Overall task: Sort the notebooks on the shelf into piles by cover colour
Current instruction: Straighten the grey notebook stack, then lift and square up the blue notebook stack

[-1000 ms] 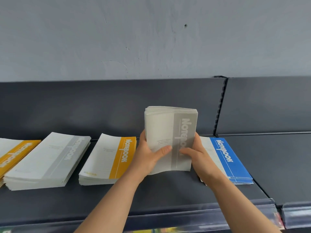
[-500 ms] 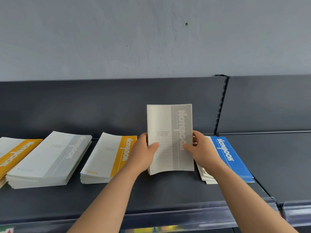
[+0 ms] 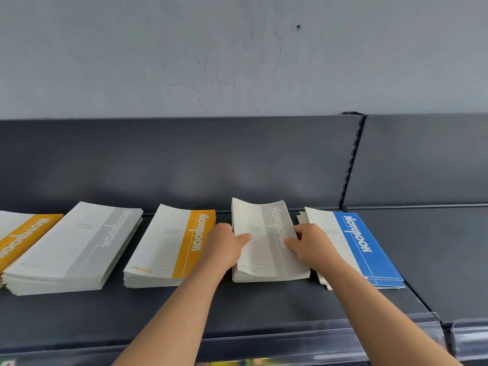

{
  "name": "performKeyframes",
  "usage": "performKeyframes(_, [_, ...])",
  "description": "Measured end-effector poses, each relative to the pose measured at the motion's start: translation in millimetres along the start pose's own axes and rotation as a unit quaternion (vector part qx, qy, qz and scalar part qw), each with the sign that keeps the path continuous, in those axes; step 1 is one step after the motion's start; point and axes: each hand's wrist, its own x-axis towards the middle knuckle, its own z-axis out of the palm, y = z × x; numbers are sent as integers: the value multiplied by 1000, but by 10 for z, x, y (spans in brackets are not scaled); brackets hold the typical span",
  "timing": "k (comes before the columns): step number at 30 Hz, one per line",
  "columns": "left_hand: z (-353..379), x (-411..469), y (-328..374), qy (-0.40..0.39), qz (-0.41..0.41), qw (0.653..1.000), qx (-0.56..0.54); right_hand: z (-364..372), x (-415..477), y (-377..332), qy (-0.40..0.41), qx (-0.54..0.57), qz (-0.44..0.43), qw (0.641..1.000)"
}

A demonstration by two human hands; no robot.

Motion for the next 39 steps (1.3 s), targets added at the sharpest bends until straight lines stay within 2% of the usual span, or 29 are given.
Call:
performKeyframes(5, [4, 2, 27, 37, 0, 998, 48, 54, 8, 4, 22, -42, -2, 999])
performKeyframes(10, [0, -8, 38, 31, -5, 998, 46, 61, 0, -26, 30, -98, -20, 995])
performKeyframes(17, [-148, -173, 118, 148, 95, 984, 18, -100, -112, -68, 122, -168, -150, 967])
performKeyframes(21, [-57, -212, 172, 159, 133, 976, 63, -204, -234, 59, 120, -200, -122, 965])
performKeyframes(27, [282, -373, 603, 113, 194, 973, 59, -556, -243, 544, 128, -231, -95, 960])
performKeyframes(31, [625, -320, 1019, 51, 171, 981, 77, -908, -141, 803, 123, -224, -75, 964])
performKeyframes(36, [1046, -151, 1367, -41, 57, 994, 86, -1118, 5, 1201, 26, -204, -31, 978])
performKeyframes(39, [1199, -12, 1425, -31, 0, 998, 63, -1108, 47, 1354, 11, -172, -38, 984])
